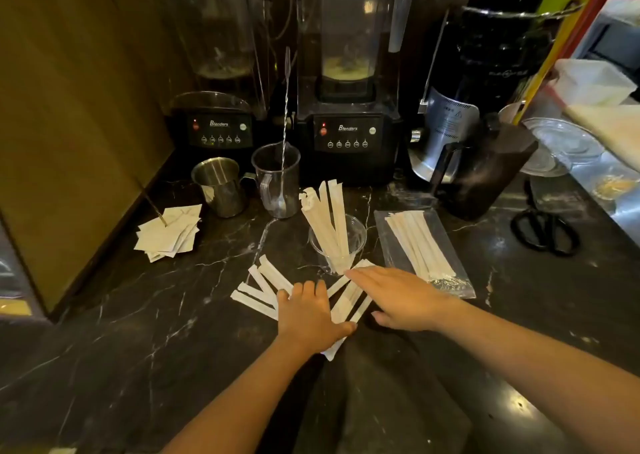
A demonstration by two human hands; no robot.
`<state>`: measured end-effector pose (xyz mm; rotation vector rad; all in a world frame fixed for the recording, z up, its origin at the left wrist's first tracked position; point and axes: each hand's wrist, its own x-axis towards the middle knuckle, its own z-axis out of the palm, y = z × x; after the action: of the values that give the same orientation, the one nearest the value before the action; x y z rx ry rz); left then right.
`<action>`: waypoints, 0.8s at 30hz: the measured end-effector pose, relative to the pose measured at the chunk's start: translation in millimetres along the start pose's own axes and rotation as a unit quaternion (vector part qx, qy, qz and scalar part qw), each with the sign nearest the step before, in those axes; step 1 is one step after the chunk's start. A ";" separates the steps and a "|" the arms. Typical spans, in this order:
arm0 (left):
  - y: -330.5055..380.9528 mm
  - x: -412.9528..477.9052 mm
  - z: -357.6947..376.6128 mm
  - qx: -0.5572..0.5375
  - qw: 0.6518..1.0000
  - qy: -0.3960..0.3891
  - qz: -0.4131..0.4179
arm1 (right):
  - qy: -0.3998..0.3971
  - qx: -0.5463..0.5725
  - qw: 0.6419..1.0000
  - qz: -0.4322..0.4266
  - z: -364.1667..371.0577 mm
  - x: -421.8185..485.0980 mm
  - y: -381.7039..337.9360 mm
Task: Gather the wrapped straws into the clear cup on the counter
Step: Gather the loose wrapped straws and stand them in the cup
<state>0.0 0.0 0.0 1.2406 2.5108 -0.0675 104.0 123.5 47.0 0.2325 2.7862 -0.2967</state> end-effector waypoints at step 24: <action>25.2 12.5 4.4 -0.024 0.999 0.015 0.027 | -0.006 -0.123 0.991 -0.049 23.4 49.8 15.4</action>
<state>13.8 24.3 -5.5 1.2993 2.4874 0.0248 67.6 139.2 5.7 0.0341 2.7917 0.0226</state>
